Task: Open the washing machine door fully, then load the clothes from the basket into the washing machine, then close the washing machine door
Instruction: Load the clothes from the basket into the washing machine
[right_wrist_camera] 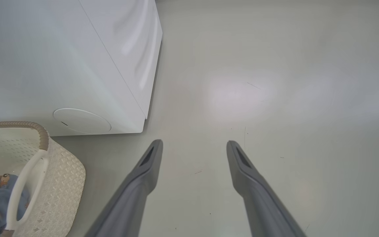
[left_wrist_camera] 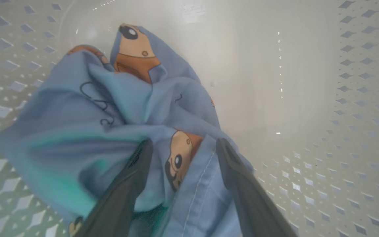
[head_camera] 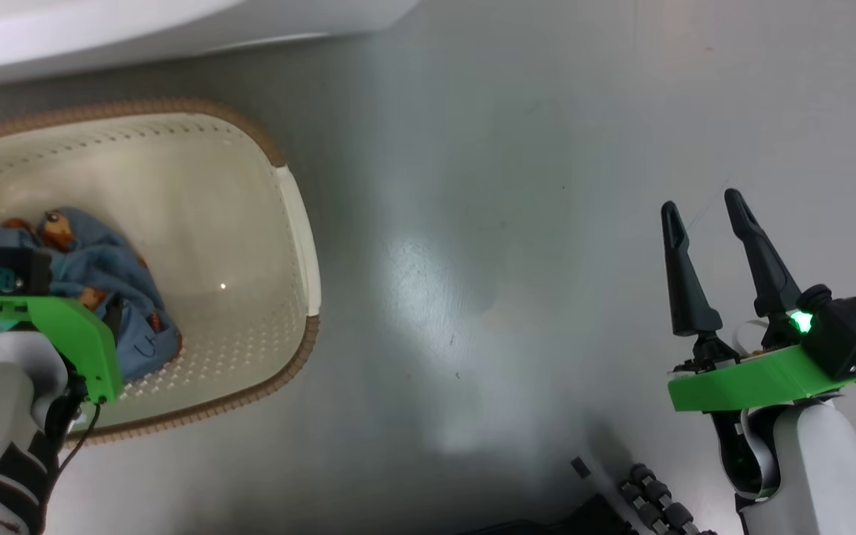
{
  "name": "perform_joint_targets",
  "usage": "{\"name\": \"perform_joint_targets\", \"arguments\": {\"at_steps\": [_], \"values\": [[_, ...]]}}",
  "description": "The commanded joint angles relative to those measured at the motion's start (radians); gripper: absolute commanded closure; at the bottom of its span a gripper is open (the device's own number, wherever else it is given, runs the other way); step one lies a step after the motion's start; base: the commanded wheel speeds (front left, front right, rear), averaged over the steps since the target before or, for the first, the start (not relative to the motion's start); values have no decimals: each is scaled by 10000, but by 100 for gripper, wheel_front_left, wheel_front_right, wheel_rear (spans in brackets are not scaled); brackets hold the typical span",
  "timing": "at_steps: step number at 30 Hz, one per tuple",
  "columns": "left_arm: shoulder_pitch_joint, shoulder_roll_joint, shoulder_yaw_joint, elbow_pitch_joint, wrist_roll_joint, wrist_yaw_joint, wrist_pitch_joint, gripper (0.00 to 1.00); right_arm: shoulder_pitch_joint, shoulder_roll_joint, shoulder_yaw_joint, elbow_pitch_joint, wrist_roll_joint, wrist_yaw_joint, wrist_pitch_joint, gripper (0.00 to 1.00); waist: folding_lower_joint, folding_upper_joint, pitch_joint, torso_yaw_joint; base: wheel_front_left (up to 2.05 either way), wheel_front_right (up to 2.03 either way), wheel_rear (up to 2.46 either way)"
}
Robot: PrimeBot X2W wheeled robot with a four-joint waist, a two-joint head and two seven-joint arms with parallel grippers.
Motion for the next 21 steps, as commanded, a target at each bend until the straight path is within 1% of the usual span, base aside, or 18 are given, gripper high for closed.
{"name": "perform_joint_targets", "arguments": {"at_steps": [1, 8, 15, 21], "values": [[79, 511, 82, 56, -141, -15, 13, 0, 212, -4, 223, -257, -14, 16, -55, 0, 0, -1, 347, -93, 0, 0, 0], [-199, 416, -290, 482, -579, -15, 229, 0, 459, -4, 174, -360, -174, 16, -55, 0, 0, -1, 474, 8, 0, 0, 0], [-297, 320, -589, 774, -678, -15, 367, 0, 641, -4, 139, -523, -350, 16, -55, 0, 0, -1, 546, 42, 0, 0, 0], [-344, 269, -633, 890, -800, -15, 502, 0, 744, -4, 128, -636, -440, 16, -55, 0, 0, -1, 615, 70, 0, 0, 0]]}}
